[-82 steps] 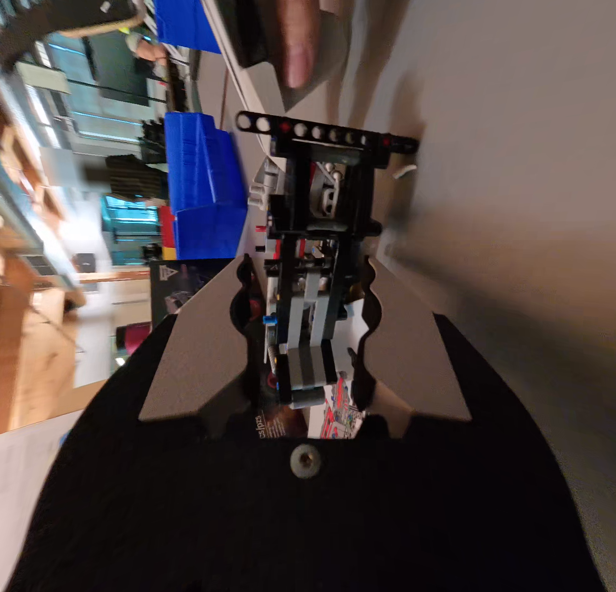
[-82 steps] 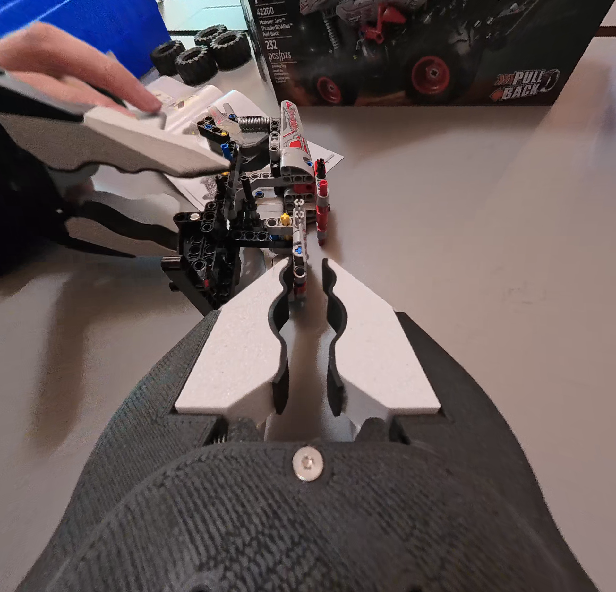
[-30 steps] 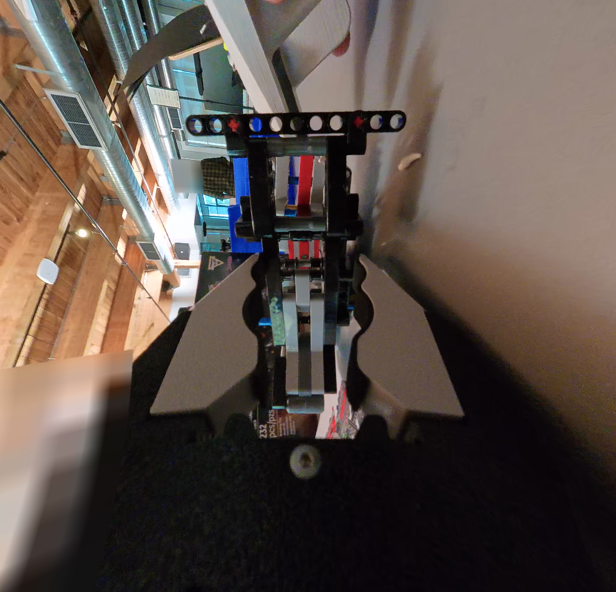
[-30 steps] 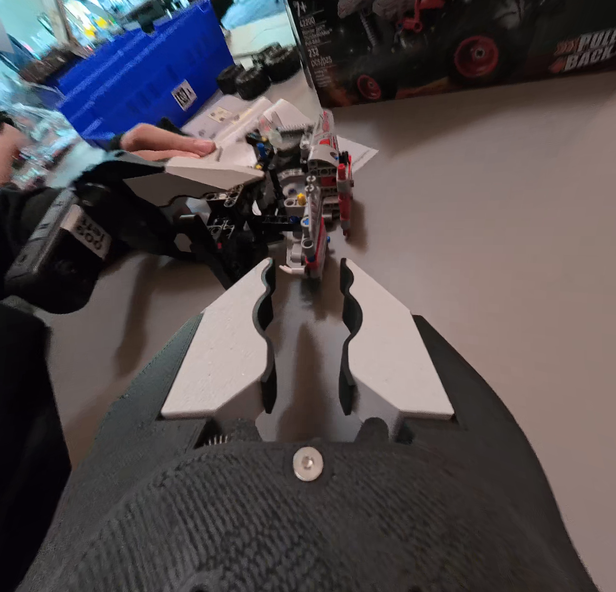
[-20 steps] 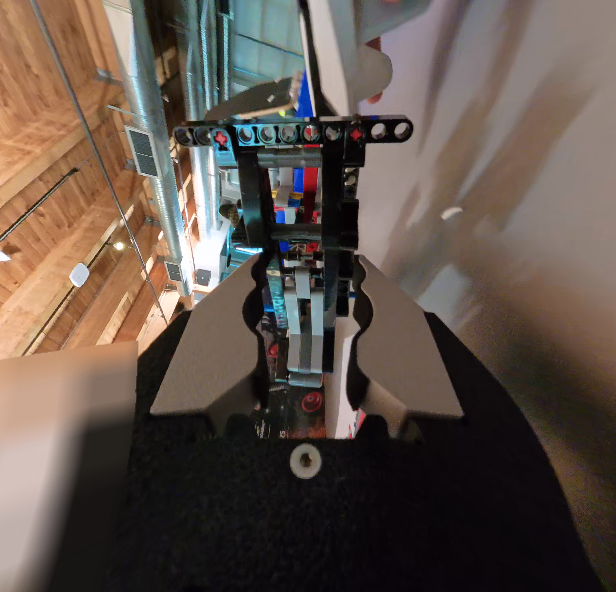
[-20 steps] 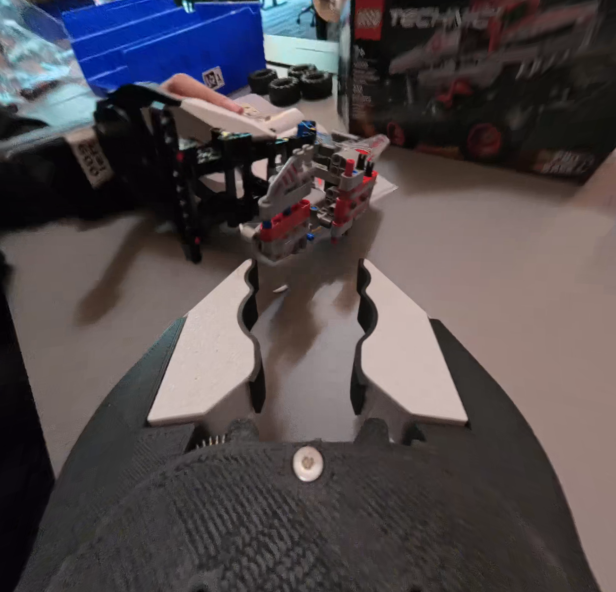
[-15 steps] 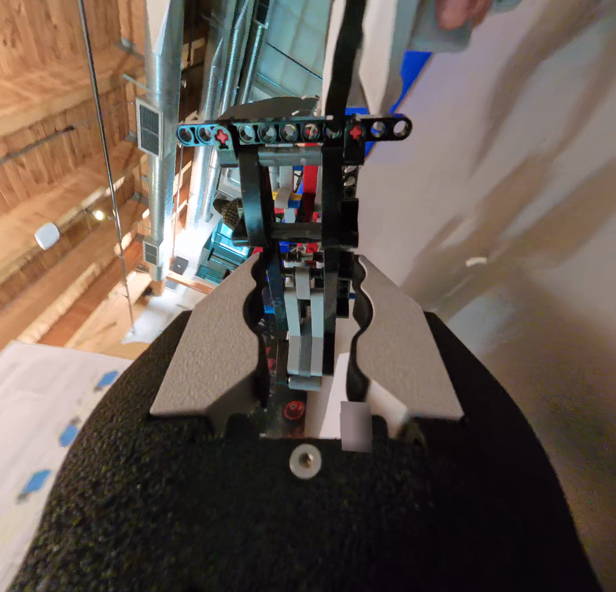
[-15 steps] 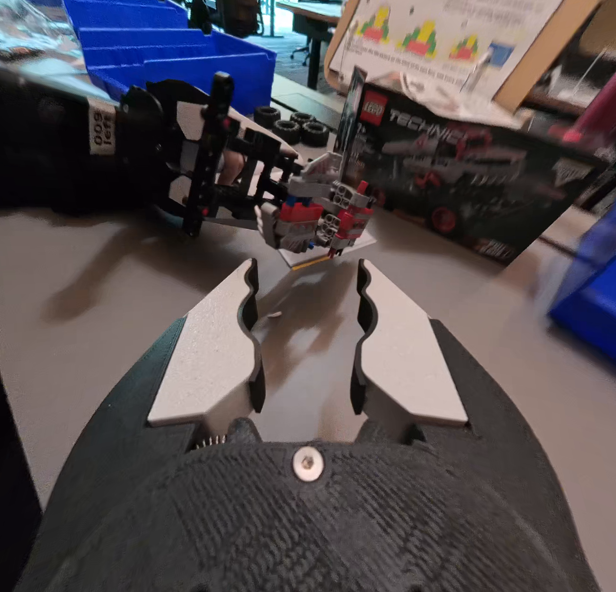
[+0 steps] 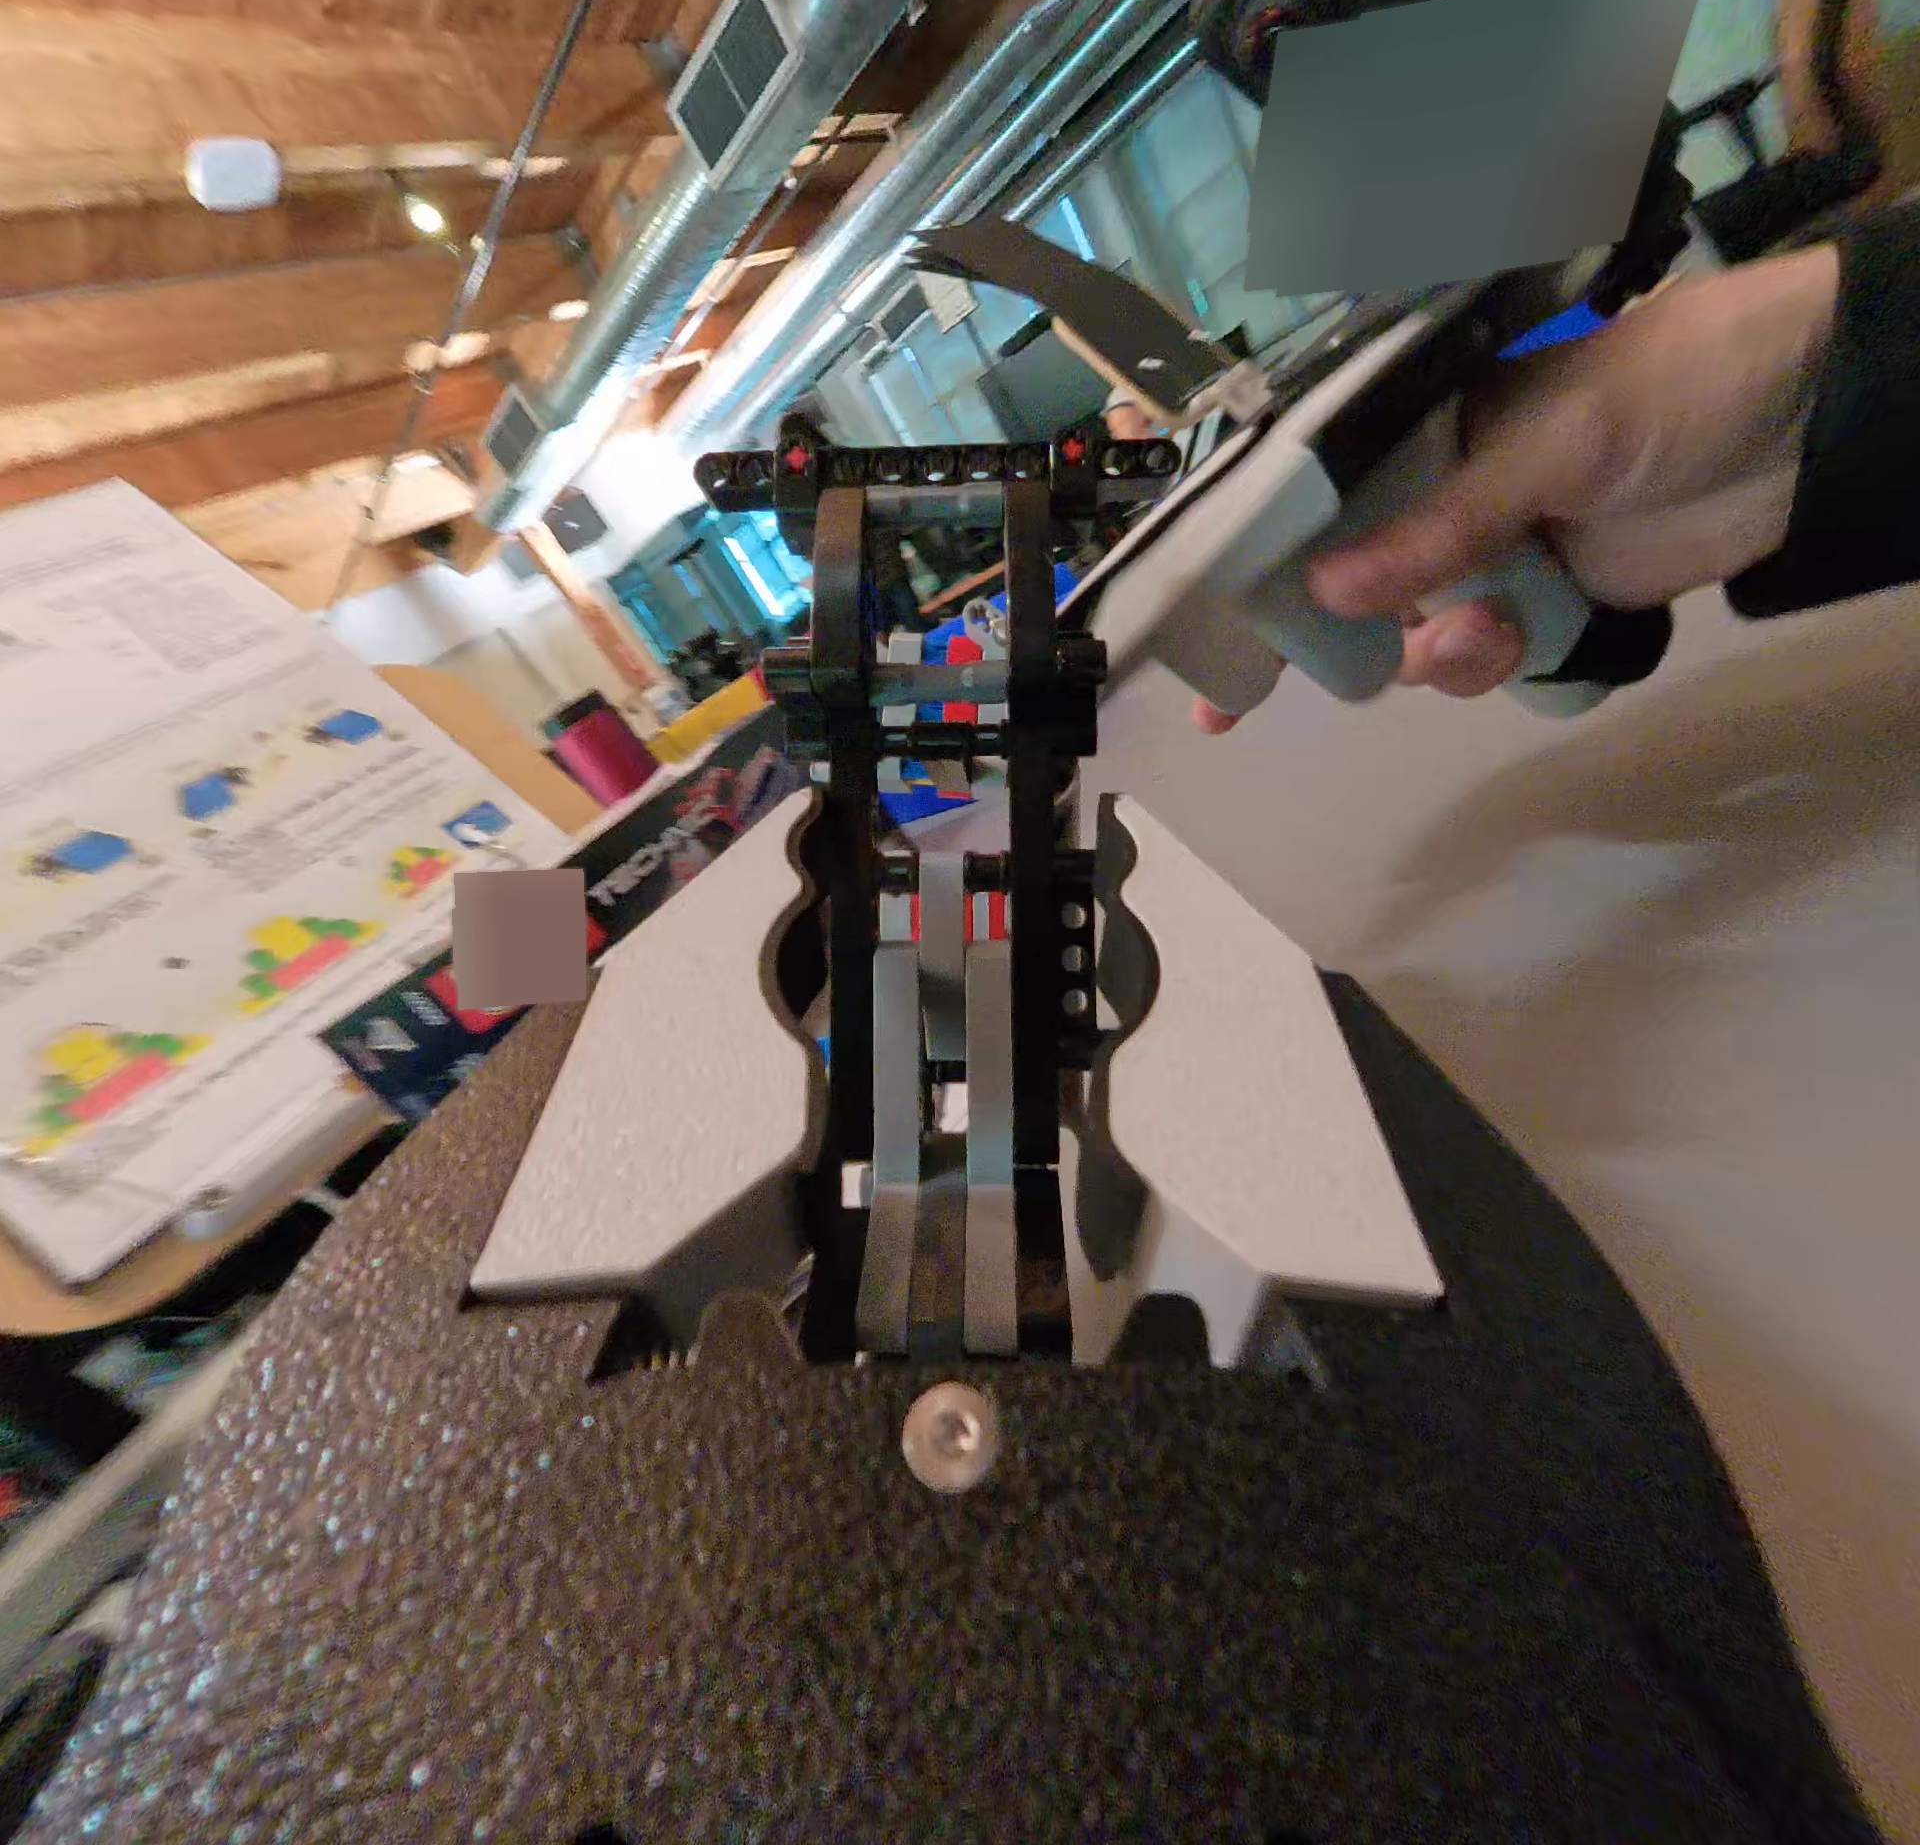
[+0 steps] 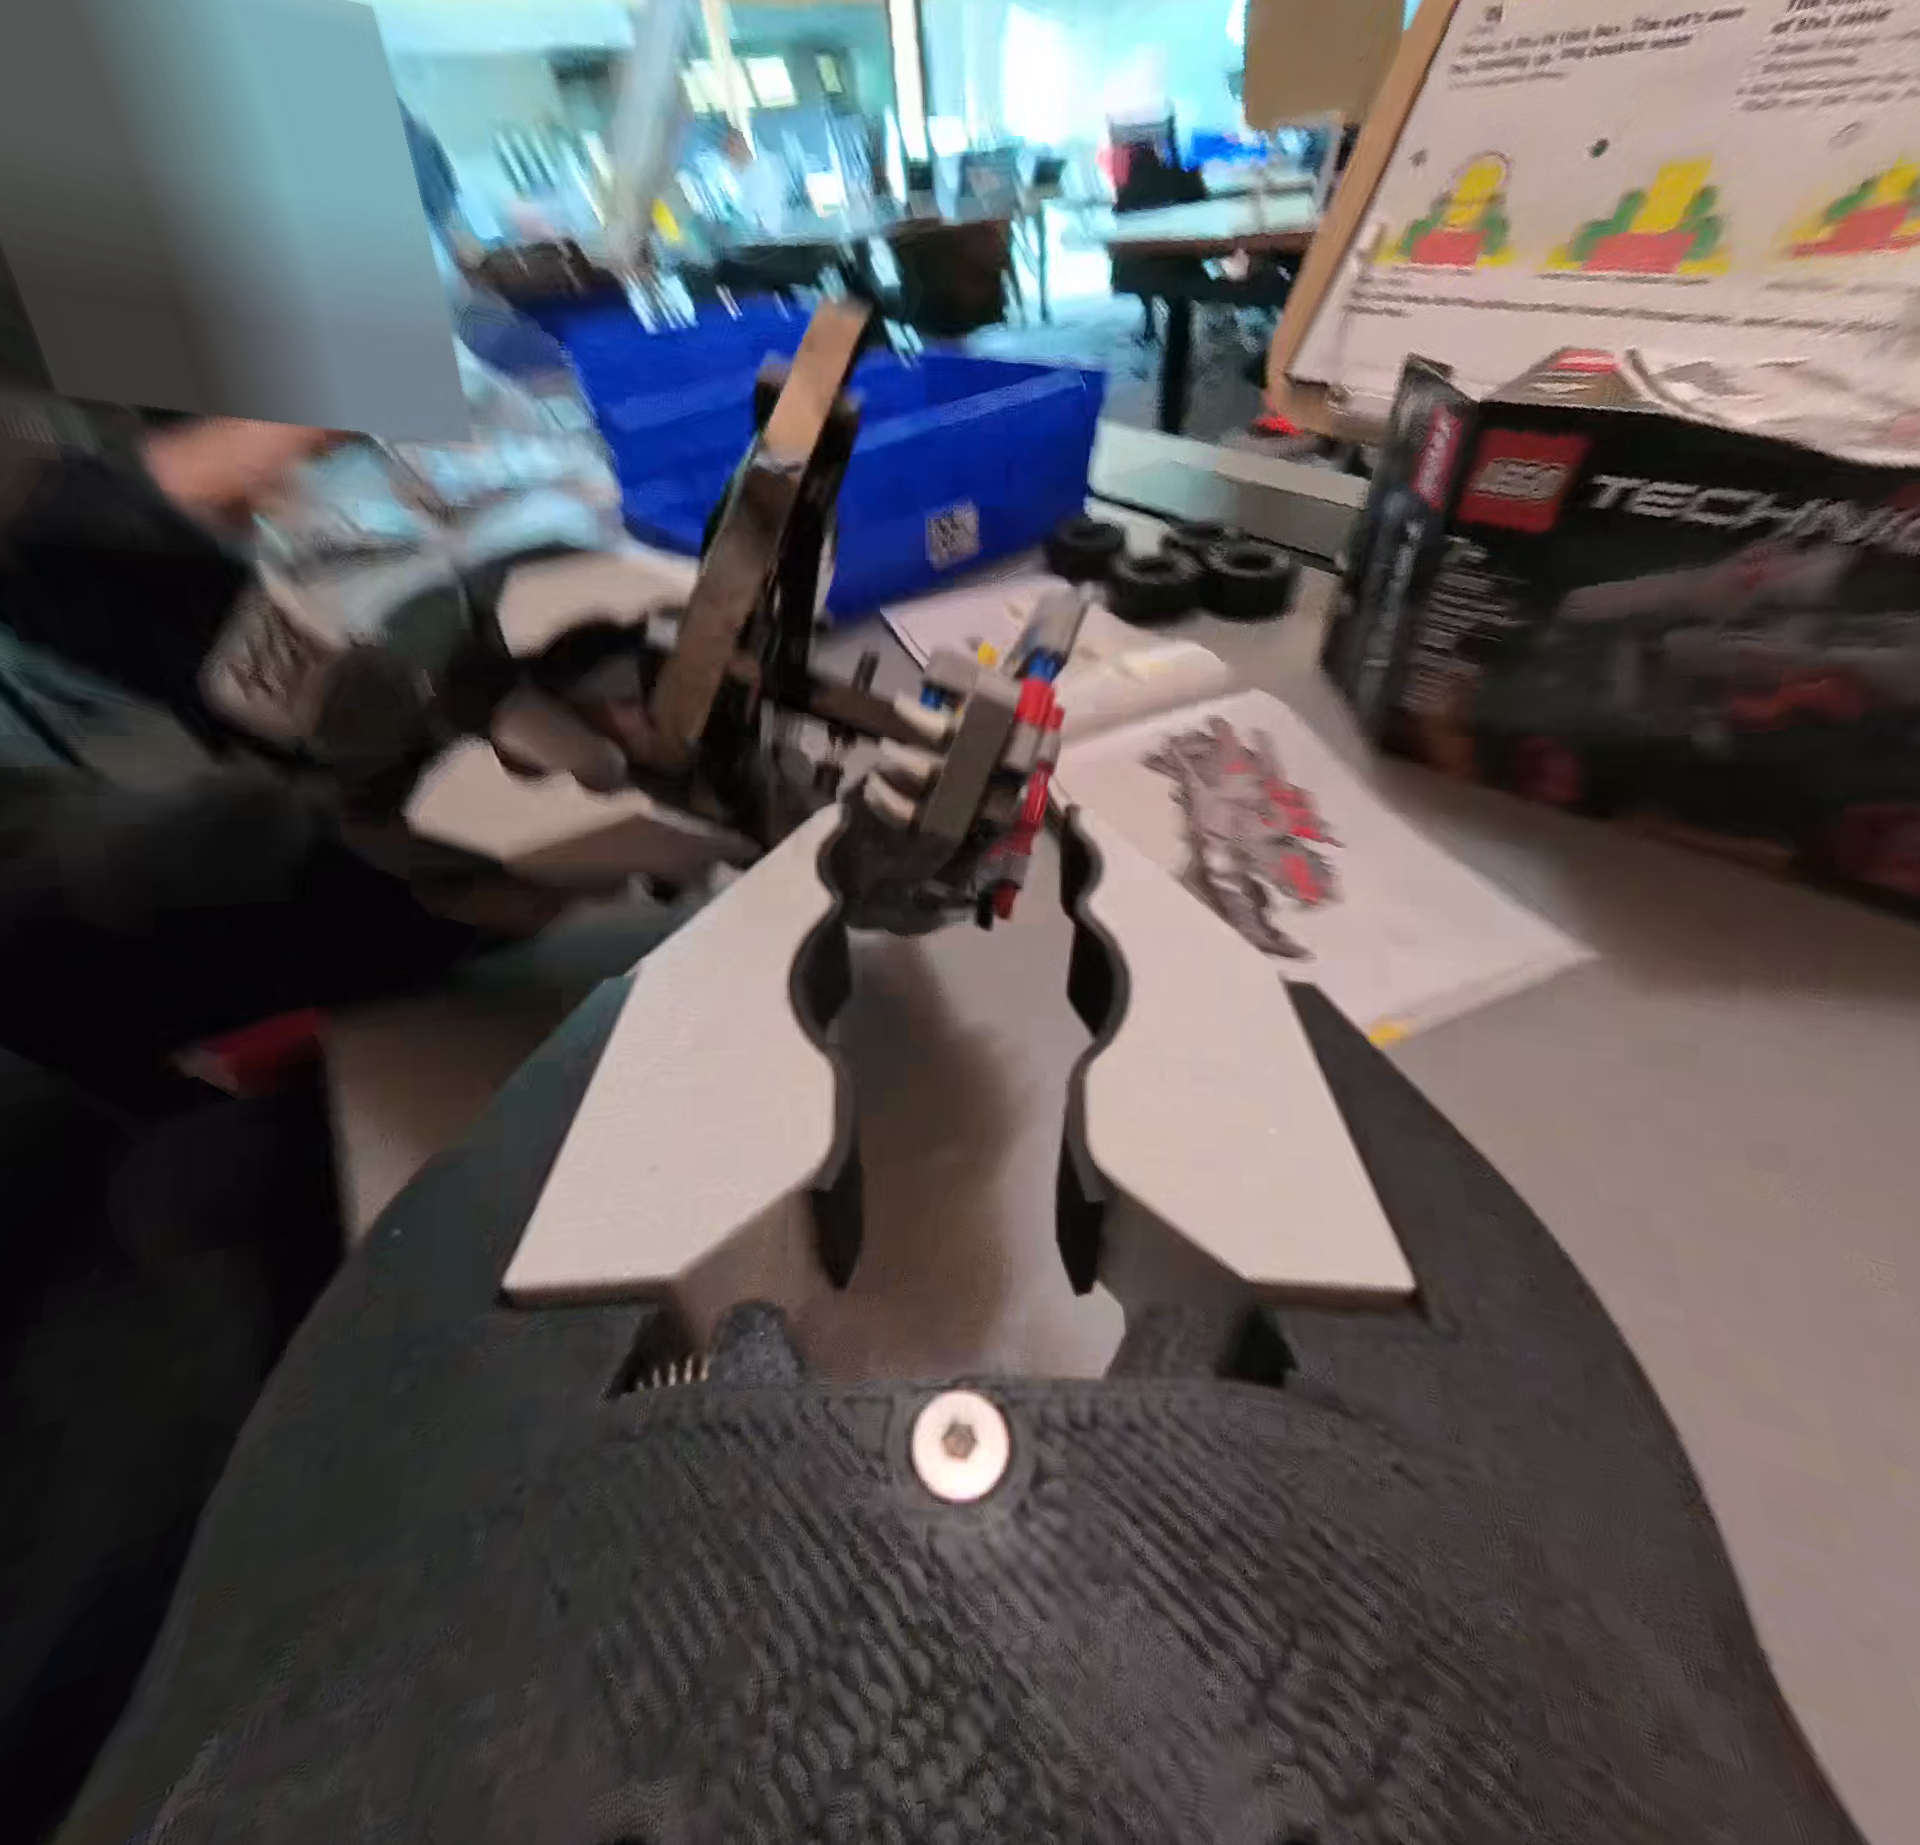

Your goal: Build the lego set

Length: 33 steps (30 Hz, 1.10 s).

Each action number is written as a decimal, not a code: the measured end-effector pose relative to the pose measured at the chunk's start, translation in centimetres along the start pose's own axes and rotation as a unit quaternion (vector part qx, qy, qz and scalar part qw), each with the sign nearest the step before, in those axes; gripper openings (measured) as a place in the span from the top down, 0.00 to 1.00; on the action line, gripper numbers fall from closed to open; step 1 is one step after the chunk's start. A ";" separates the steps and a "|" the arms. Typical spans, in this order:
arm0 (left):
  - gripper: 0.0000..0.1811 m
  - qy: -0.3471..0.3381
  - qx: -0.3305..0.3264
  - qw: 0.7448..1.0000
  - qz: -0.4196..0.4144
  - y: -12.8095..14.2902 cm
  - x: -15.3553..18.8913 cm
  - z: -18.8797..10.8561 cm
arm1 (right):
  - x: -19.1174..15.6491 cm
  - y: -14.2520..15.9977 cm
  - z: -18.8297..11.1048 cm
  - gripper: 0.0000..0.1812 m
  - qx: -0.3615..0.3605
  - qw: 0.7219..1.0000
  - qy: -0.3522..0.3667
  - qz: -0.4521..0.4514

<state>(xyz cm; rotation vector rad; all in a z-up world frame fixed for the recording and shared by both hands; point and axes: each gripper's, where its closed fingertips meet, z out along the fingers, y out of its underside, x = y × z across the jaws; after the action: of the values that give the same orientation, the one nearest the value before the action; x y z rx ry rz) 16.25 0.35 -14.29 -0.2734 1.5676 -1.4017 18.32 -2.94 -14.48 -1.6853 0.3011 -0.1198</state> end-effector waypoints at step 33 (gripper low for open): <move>0.79 -0.092 -0.084 0.990 0.066 -0.8 0.8 -10.0 | -9.2 -2.9 6.7 0.85 0.052 0.970 -0.210 -0.107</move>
<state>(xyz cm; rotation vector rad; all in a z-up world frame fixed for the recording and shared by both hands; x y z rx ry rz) 7.93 5.90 -15.44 -0.3812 1.5241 -1.1121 11.54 6.28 -11.73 -1.5905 -0.2026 0.0611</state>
